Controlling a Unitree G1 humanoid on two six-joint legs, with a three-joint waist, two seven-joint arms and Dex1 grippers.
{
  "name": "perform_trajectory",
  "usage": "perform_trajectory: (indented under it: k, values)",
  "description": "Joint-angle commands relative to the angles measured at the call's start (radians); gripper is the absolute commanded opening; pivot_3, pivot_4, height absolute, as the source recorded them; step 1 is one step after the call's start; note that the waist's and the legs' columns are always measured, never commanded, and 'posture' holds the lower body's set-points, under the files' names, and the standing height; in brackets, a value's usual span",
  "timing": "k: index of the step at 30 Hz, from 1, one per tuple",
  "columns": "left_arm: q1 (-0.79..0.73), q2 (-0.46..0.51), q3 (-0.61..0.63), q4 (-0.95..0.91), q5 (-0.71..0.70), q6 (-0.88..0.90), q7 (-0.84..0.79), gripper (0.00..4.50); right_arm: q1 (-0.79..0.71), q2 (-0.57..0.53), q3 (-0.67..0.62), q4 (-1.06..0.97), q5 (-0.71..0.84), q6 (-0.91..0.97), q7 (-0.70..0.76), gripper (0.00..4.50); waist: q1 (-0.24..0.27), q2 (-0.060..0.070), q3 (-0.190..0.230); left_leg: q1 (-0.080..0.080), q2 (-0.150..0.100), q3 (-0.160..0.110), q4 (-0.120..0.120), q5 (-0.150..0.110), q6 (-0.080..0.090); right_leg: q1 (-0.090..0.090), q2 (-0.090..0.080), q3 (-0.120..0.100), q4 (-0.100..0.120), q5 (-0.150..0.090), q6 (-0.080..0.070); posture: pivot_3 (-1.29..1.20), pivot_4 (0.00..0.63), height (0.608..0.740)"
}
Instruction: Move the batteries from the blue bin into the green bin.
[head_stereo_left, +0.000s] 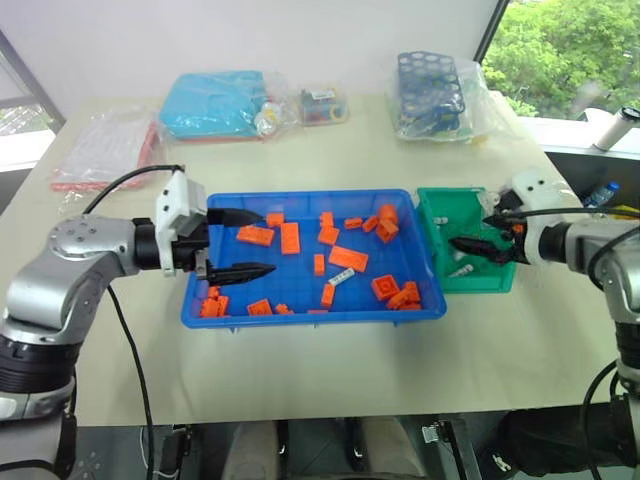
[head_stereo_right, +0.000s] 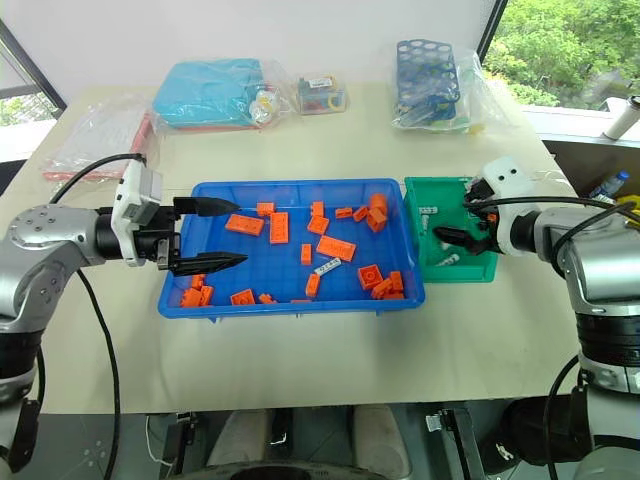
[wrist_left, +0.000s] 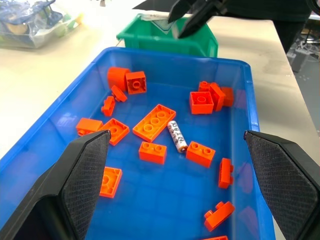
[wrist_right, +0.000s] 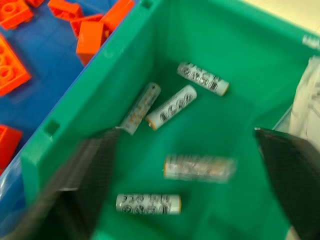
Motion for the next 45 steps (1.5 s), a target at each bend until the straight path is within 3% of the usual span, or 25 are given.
perform_trajectory:
  k: [1, 6, 11, 15, 28, 31, 38, 39, 45]
  values:
    - [-0.015, 0.005, 0.016, -0.012, -0.001, -0.015, -0.005, 4.50, -0.096, 0.004, -0.002, -0.084, 0.047, -0.052, 0.022, 4.48, 0.001, 0.000, 0.000, 0.000, 0.000, 0.000, 0.000, 0.000, 0.000, 0.000, 0.000, 0.000, 0.000, 0.000, 0.000, 0.00, 0.150, 0.739]
    - [-0.012, 0.010, 0.021, -0.015, -0.002, -0.012, -0.005, 4.50, -0.151, 0.002, 0.146, -0.165, 0.090, -0.189, 0.190, 4.48, 0.003, 0.000, 0.000, 0.000, 0.000, -0.001, -0.001, 0.000, 0.000, 0.000, 0.000, -0.001, -0.001, 0.000, 0.000, 0.00, 0.150, 0.739]
    - [-0.020, 0.015, 0.022, -0.014, -0.003, -0.005, -0.003, 4.50, -0.249, 0.027, 0.412, -0.043, -0.053, -0.466, 0.361, 4.48, 0.002, 0.000, 0.000, 0.000, 0.000, -0.001, 0.001, 0.000, 0.000, 0.000, 0.000, -0.001, 0.000, 0.000, 0.000, 0.00, 0.150, 0.739]
    - [-0.012, 0.020, 0.028, -0.031, -0.008, 0.001, 0.004, 4.50, -0.326, 0.099, 0.536, 0.131, -0.162, -0.642, 0.432, 4.48, 0.004, 0.000, 0.000, 0.000, 0.000, -0.001, 0.001, 0.000, 0.000, 0.000, 0.000, -0.001, 0.000, 0.000, 0.000, 0.00, 0.150, 0.739]
    - [0.070, 0.054, 0.109, -0.111, -0.032, 0.027, 0.058, 4.50, -0.352, 0.260, 0.655, 0.410, -0.316, -0.953, 0.581, 4.48, 0.003, 0.000, 0.000, 0.000, 0.002, -0.001, 0.001, 0.000, 0.000, 0.000, 0.000, -0.002, 0.001, 0.000, 0.000, 0.00, 0.150, 0.739]
    - [0.082, 0.060, 0.122, -0.121, -0.036, 0.032, 0.065, 4.50, -0.338, 0.274, 0.655, 0.436, -0.334, -0.991, 0.589, 3.69, 0.005, 0.000, 0.000, 0.000, 0.002, -0.001, 0.001, 0.000, 0.000, 0.000, 0.000, -0.002, 0.001, 0.000, 0.000, 0.00, 0.150, 0.739]
    - [0.075, 0.063, 0.126, -0.115, -0.035, 0.035, 0.068, 4.50, -0.312, 0.313, 0.644, 0.481, -0.368, -1.031, 0.565, 0.23, 0.004, 0.000, 0.000, 0.000, 0.002, -0.001, 0.002, 0.000, 0.000, 0.000, 0.000, -0.002, 0.001, 0.000, 0.000, 0.00, 0.150, 0.739]
    - [0.068, 0.062, 0.123, -0.110, -0.033, 0.033, 0.068, 4.50, -0.303, 0.313, 0.645, 0.481, -0.374, -1.030, 0.564, 0.04, 0.004, 0.000, 0.000, 0.000, 0.002, -0.001, 0.002, 0.000, 0.000, 0.000, 0.000, -0.002, 0.001, 0.000, 0.000, 0.00, 0.150, 0.739]
    - [0.039, 0.054, 0.105, -0.088, -0.025, 0.025, 0.062, 4.50, -0.280, 0.305, 0.633, 0.456, -0.381, -1.007, 0.564, 0.04, 0.005, 0.000, 0.000, 0.001, 0.002, -0.001, 0.002, 0.000, 0.000, 0.002, 0.000, -0.002, 0.001, 0.000, 0.000, 0.00, 0.150, 0.739]
